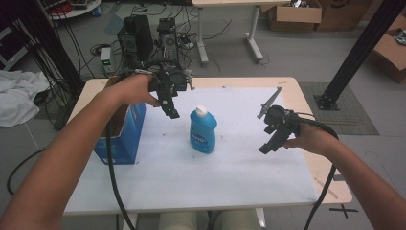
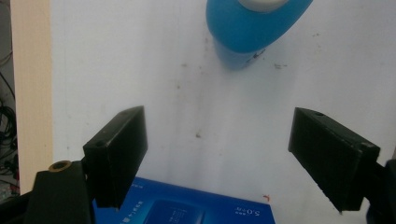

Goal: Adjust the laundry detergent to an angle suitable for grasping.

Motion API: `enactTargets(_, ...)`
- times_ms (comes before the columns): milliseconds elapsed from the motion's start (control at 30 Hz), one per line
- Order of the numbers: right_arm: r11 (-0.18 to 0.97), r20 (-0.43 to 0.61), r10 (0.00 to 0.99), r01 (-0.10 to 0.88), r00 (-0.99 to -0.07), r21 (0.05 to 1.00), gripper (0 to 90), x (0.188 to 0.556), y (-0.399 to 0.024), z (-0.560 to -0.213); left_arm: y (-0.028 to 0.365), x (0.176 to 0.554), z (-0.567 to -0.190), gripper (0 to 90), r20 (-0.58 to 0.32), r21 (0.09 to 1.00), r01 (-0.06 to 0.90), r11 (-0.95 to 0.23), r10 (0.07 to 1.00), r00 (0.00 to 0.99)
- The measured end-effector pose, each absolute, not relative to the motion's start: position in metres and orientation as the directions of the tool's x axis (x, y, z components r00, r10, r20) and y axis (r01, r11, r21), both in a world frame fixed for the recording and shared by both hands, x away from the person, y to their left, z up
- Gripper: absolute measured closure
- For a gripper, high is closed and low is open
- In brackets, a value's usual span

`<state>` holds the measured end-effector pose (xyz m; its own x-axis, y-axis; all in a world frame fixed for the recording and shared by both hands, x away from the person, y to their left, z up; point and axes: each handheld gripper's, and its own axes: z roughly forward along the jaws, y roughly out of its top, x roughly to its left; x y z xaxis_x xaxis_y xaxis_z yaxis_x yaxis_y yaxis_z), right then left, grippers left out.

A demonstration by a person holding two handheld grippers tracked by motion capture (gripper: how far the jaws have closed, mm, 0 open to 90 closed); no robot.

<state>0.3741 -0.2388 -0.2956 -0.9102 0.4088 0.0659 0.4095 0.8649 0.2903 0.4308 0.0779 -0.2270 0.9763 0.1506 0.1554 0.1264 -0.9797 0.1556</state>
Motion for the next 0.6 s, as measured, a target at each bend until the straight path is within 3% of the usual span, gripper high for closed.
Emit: enactTargets(600,0.858,0.062,0.418,0.416,-0.906,0.3,17.8,0.372,-0.2375,-0.2924,0.0774,0.4308,-0.2261,20.3,0.155,0.158,0.124,-0.98,0.149,0.977)
